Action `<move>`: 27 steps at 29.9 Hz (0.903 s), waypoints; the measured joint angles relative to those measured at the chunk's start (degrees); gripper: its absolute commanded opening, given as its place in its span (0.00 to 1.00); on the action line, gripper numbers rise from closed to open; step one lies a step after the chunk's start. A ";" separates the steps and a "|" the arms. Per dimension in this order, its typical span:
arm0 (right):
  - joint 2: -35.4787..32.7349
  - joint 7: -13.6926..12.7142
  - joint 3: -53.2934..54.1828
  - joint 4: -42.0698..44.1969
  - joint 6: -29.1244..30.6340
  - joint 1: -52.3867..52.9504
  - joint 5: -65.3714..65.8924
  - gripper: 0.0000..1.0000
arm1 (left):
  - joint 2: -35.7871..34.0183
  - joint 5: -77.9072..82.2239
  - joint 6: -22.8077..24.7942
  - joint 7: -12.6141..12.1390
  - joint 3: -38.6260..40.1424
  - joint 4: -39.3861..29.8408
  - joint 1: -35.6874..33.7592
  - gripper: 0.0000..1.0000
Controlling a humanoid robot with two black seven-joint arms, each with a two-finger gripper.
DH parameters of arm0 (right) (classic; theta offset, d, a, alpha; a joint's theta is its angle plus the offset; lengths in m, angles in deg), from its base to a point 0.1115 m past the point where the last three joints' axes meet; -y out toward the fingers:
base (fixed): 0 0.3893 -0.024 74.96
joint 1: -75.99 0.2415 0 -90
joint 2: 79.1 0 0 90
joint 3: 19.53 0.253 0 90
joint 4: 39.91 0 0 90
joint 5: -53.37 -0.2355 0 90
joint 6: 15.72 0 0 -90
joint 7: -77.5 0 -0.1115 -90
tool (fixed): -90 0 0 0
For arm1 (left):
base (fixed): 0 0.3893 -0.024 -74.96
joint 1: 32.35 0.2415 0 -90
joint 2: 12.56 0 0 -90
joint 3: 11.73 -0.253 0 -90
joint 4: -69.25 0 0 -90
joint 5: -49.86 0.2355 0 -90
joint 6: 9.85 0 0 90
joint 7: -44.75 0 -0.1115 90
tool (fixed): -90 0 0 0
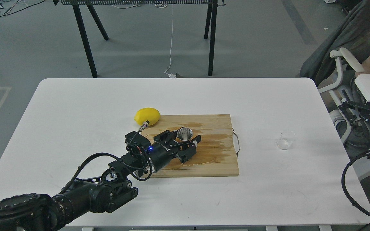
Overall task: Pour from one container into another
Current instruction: 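Lower the jigger upright onto the board and open the left gripper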
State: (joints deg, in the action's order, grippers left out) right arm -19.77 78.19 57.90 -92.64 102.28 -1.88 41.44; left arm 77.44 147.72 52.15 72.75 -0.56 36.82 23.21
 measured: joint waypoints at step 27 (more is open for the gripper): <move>0.00 0.00 0.00 0.00 0.00 -0.36 -0.02 0.99 | 0.00 0.14 0.00 0.00 -0.18 -0.19 3.03 0.97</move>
State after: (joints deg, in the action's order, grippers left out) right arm -19.77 78.19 57.90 -92.64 102.28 -2.23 41.42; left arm 77.44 147.86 52.15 72.75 -0.74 36.63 26.24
